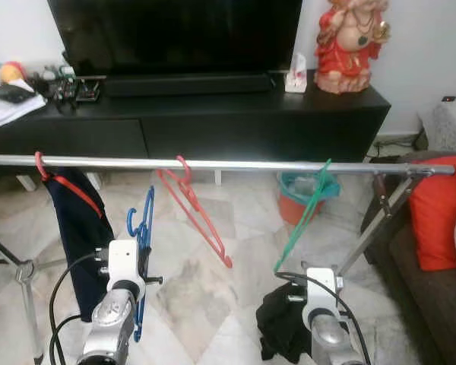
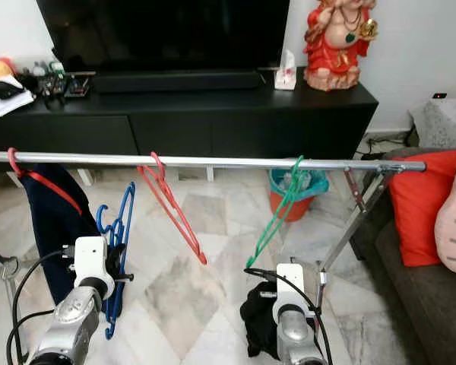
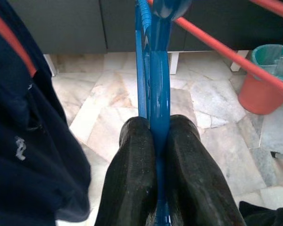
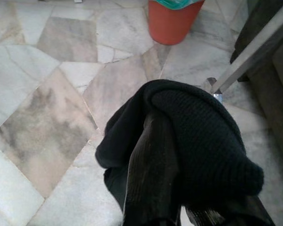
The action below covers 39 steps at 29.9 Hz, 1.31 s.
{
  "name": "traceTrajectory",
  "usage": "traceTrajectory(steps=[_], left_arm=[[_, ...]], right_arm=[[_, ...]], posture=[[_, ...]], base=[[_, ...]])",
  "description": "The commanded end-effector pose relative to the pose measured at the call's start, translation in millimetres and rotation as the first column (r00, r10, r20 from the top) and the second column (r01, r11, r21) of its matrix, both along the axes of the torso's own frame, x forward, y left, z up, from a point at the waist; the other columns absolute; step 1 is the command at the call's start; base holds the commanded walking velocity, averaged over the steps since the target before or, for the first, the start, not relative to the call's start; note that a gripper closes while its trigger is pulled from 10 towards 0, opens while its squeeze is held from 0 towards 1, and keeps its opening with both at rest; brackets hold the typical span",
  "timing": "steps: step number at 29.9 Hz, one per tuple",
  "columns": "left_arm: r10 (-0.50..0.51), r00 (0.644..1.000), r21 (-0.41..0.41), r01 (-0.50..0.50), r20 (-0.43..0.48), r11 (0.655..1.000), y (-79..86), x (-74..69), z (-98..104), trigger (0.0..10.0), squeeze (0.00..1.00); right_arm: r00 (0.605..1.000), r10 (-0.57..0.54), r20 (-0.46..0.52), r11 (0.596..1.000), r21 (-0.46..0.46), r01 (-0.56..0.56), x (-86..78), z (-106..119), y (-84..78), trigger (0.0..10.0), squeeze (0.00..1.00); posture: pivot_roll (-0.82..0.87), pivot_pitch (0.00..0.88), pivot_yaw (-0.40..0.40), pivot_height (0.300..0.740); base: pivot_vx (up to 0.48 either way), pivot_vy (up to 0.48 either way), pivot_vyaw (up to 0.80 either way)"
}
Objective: Hang hanger
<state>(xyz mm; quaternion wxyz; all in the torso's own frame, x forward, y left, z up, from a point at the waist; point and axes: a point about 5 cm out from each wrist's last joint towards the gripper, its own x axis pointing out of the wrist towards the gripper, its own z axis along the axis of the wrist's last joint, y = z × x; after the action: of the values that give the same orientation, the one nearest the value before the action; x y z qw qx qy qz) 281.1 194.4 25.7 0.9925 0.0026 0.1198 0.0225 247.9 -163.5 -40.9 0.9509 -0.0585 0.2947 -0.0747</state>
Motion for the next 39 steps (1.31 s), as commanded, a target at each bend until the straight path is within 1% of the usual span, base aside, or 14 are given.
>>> traceTrajectory(steps=[1, 6, 7, 9, 11, 21, 28, 39], left_arm=[[0.001, 1.000, 0.014, -0.001, 0.007, 1.000, 1.1, 0.1, 0.6, 10.0, 0.00], [0.000, 1.000, 0.007, 0.000, 0.006, 1.000, 0.5, -0.1, 0.2, 10.0, 0.00], [0.001, 1.000, 0.002, -0.001, 0.008, 1.000, 0.4, -0.2, 0.4, 10.0, 0.00], [0.004, 1.000, 0.000, -0.004, 0.011, 1.000, 0.5, -0.2, 0.8, 10.0, 0.00], [0.004, 1.000, 0.002, -0.004, 0.010, 1.000, 0.6, -0.2, 0.8, 10.0, 0.00], [0.010, 1.000, 0.003, -0.010, 0.012, 1.000, 1.3, -0.4, 1.6, 10.0, 0.00], [0.015, 1.000, 0.006, -0.015, 0.013, 1.000, 1.6, -0.2, 2.3, 10.0, 0.00], [0.019, 1.000, 0.009, -0.019, 0.016, 1.000, 2.0, -0.3, 3.7, 10.0, 0.00]], right_arm=[[0.999, -0.013, 0.032, 1.000, 0.006, 0.013, 4.7, 4.7, -1.7, 10.0, 0.00], [0.999, -0.017, 0.030, 1.000, 0.016, 0.017, 4.8, 4.6, -1.1, 10.0, 0.00], [0.999, -0.018, 0.031, 1.000, 0.021, 0.017, 5.0, 4.7, -0.7, 10.0, 0.00], [0.999, -0.013, 0.035, 1.000, 0.019, 0.012, 5.6, 5.2, -0.3, 10.0, 0.00], [0.999, -0.004, 0.039, 1.000, 0.008, 0.003, 6.0, 5.8, 0.0, 10.0, 0.00], [1.000, -0.012, 0.025, 1.000, 0.020, 0.011, 4.3, 3.8, -0.1, 10.0, 0.00], [0.999, -0.007, 0.032, 1.000, 0.028, 0.006, 5.6, 4.9, 1.0, 10.0, 0.00], [0.999, -0.004, 0.033, 1.000, 0.021, 0.004, 6.0, 5.3, 0.4, 10.0, 0.00]], posture=[[0.01, 0.000, 0.009, 0.740], [0.01, 0.000, 0.011, 0.740], [0.01, 0.000, 0.011, 0.740], [0.01, 0.000, 0.011, 0.740], [0.01, 0.000, 0.011, 0.740], [0.01, 0.000, 0.011, 0.740], [0.01, 0.000, 0.009, 0.740], [0.01, 0.000, 0.008, 0.740]], base=[[0.000, 0.000, 0.00], [0.000, 0.000, 0.00], [-0.240, 0.000, -0.80], [-0.307, 0.000, -0.80], [-0.307, 0.000, 0.00], [-0.309, 0.000, 0.00], [-0.308, 0.000, -0.67], [-0.309, 0.000, 0.00]])
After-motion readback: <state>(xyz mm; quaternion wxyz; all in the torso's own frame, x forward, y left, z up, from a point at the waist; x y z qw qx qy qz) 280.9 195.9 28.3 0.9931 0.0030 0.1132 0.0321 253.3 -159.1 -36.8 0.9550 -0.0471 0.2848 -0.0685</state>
